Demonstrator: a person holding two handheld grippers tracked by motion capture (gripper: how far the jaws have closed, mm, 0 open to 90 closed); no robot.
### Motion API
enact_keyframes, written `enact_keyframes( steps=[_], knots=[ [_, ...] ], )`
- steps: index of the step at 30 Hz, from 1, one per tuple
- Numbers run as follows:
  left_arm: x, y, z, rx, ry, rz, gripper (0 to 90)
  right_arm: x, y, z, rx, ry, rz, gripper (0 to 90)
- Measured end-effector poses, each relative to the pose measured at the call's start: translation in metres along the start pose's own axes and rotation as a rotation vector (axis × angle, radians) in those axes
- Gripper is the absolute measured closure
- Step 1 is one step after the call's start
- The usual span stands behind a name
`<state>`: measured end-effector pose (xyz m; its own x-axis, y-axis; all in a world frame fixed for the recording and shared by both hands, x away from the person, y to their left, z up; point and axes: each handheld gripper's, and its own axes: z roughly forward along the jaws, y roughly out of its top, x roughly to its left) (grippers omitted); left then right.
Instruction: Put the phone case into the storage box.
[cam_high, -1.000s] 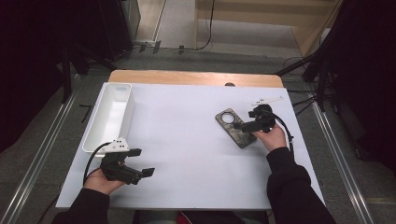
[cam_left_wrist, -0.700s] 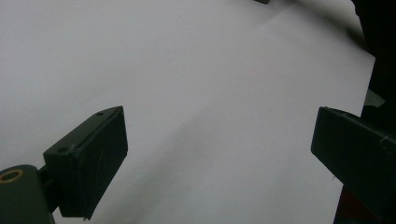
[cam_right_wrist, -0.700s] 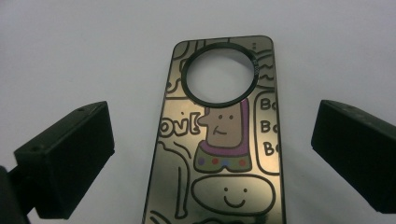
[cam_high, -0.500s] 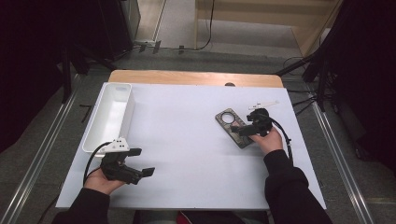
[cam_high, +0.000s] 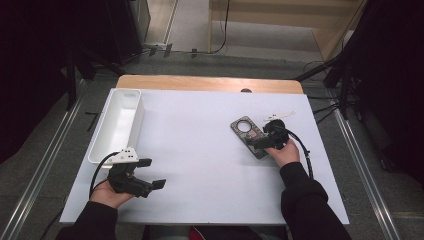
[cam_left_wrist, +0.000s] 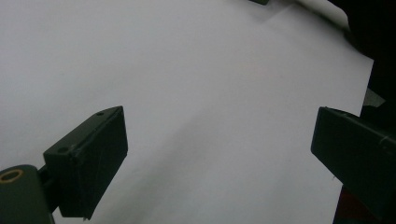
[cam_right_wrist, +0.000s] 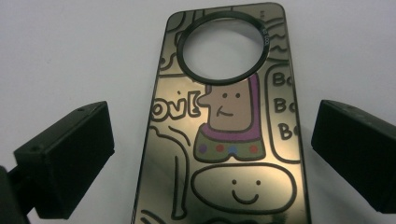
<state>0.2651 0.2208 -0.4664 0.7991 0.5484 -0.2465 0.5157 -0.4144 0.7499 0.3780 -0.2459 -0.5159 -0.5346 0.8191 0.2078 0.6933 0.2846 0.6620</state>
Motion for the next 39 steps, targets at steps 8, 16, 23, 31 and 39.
enact_keyframes(
  steps=[8, 16, 23, 31, 39],
  knots=[
    [0.0, 0.0, 0.0, -0.004, -0.002, -0.003, 3.5, 0.003, -0.006, 0.007, 0.004, -0.009, -0.011, 0.0],
    [0.0, 0.001, 0.0, -0.005, -0.001, -0.001, 3.5, 0.009, -0.008, 0.009, 0.005, -0.058, -0.05, 0.0],
    [0.0, 0.0, -0.001, -0.006, 0.0, -0.003, 3.5, 0.013, -0.01, 0.011, 0.008, -0.092, -0.091, 0.0],
    [0.0, 0.0, -0.001, -0.007, 0.001, -0.003, 3.5, 0.015, -0.011, 0.012, 0.007, -0.11, -0.106, 0.0],
    [0.0, 0.0, -0.001, -0.006, 0.001, -0.004, 3.5, 0.018, -0.012, 0.013, 0.012, -0.138, -0.137, 0.0]
  ],
)
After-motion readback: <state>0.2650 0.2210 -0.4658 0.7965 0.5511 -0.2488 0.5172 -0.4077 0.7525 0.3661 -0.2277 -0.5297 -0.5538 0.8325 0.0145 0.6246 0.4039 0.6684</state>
